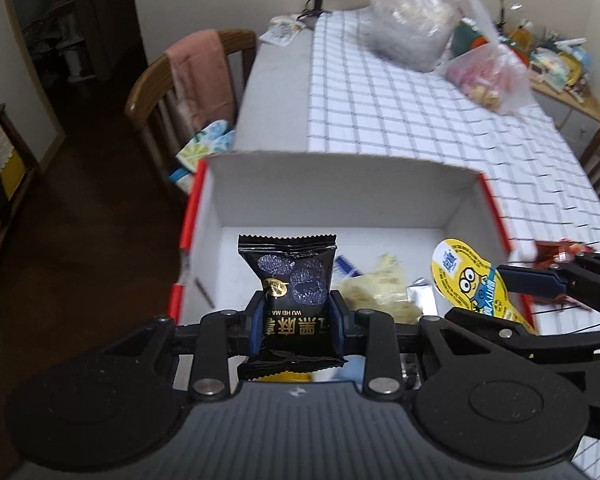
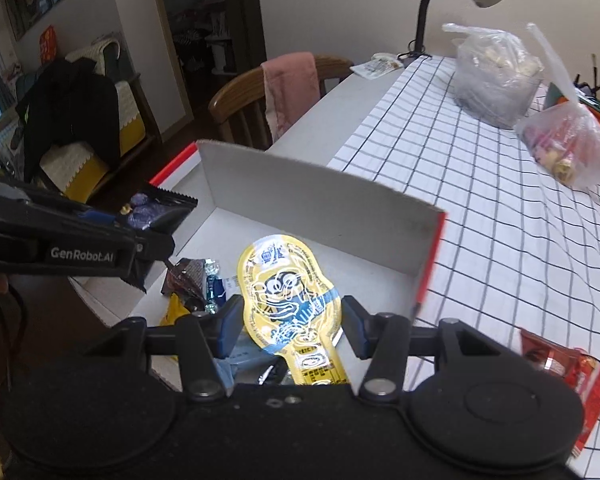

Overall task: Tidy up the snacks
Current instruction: 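Lift the black packet and yellow cartoon packet and carry both over the red box, then lower both packets into the box and open both grippers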

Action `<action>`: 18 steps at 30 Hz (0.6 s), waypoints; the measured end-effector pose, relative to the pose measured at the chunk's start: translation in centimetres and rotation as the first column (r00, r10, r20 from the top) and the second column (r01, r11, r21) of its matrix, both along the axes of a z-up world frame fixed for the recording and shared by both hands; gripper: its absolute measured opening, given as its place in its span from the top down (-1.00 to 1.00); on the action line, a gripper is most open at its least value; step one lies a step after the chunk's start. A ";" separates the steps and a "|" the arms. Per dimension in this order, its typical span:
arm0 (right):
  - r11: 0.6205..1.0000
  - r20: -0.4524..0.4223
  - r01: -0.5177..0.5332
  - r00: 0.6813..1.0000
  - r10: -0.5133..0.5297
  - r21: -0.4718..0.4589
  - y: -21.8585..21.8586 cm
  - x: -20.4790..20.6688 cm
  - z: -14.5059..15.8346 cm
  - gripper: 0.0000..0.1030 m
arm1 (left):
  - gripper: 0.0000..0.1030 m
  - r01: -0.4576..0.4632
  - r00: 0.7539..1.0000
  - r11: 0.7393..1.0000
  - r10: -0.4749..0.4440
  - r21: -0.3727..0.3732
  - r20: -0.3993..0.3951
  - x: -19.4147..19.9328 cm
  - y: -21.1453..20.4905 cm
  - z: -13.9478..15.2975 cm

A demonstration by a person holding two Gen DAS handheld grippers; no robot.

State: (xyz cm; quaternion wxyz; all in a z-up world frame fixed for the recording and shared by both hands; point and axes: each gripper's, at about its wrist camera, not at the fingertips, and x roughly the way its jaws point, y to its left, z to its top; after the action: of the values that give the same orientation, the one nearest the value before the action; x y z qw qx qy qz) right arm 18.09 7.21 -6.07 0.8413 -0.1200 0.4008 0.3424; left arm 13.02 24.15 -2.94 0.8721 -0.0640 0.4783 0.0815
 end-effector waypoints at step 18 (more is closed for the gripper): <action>0.996 -0.044 -0.030 0.999 0.026 -0.086 2.2 -0.1 -4.4 0.01 | 0.39 0.046 0.991 0.999 -0.046 -0.002 -0.124 1.8 0.1 -6.1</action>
State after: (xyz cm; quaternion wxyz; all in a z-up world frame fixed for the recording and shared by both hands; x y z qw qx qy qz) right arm 17.97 9.42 -10.50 0.8216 -0.1547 0.4314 0.3390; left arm 14.86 24.24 -9.04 0.8424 -0.0475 0.5328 0.0651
